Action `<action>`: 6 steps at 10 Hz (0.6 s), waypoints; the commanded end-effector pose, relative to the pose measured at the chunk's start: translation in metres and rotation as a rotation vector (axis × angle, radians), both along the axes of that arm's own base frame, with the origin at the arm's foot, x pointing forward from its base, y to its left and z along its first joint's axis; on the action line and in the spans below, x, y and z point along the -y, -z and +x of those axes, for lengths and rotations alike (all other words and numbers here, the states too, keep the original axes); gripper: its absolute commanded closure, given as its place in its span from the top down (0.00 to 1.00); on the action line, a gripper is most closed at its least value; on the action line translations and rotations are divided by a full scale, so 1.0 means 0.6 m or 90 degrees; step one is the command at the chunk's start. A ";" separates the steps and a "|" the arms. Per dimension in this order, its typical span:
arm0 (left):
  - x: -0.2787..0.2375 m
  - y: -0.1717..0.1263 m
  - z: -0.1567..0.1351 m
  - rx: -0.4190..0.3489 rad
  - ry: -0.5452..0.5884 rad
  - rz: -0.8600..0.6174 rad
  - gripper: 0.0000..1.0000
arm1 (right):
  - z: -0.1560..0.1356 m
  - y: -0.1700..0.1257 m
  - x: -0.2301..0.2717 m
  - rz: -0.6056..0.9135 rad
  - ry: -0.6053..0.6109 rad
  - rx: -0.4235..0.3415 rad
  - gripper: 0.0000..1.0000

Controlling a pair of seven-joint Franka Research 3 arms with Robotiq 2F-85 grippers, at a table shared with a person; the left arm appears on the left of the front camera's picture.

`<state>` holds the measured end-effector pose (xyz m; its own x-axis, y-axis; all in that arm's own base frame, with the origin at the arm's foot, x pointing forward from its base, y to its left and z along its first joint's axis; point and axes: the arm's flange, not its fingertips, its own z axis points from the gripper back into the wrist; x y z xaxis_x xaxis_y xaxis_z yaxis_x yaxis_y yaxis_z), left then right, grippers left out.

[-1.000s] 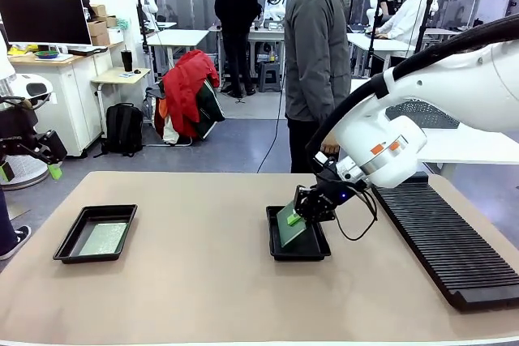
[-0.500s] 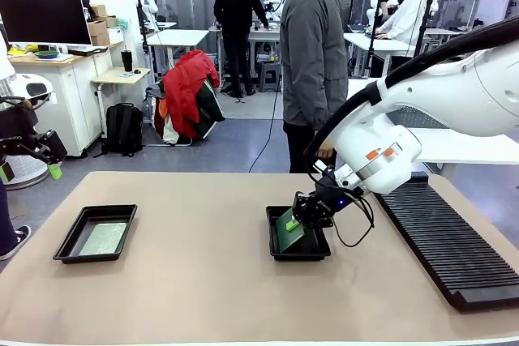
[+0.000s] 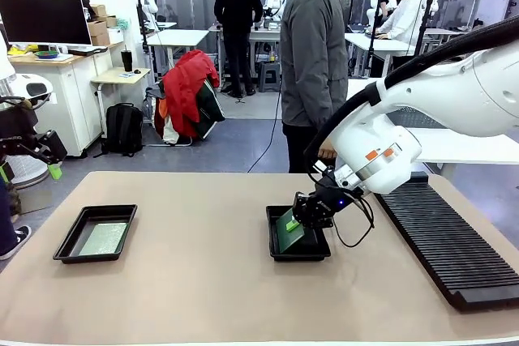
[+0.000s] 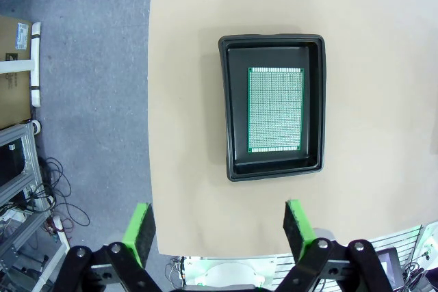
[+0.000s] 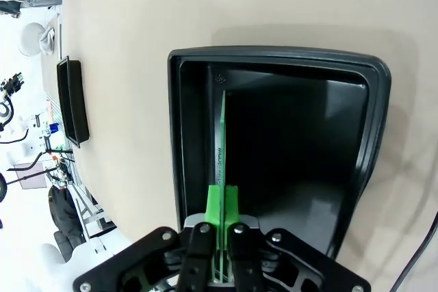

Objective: Inspect and transfer BCBs to ESD trays.
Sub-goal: Pick up the Blank PCB from the PCB Rack and place it in the right ESD tray.

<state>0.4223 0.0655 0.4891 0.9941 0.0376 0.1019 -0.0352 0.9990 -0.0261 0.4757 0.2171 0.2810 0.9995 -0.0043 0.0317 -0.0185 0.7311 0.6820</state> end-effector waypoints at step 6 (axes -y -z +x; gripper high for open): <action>-0.003 0.004 0.001 0.008 0.008 -0.004 1.00 | -0.005 -0.030 -0.007 -0.059 0.012 -0.009 0.40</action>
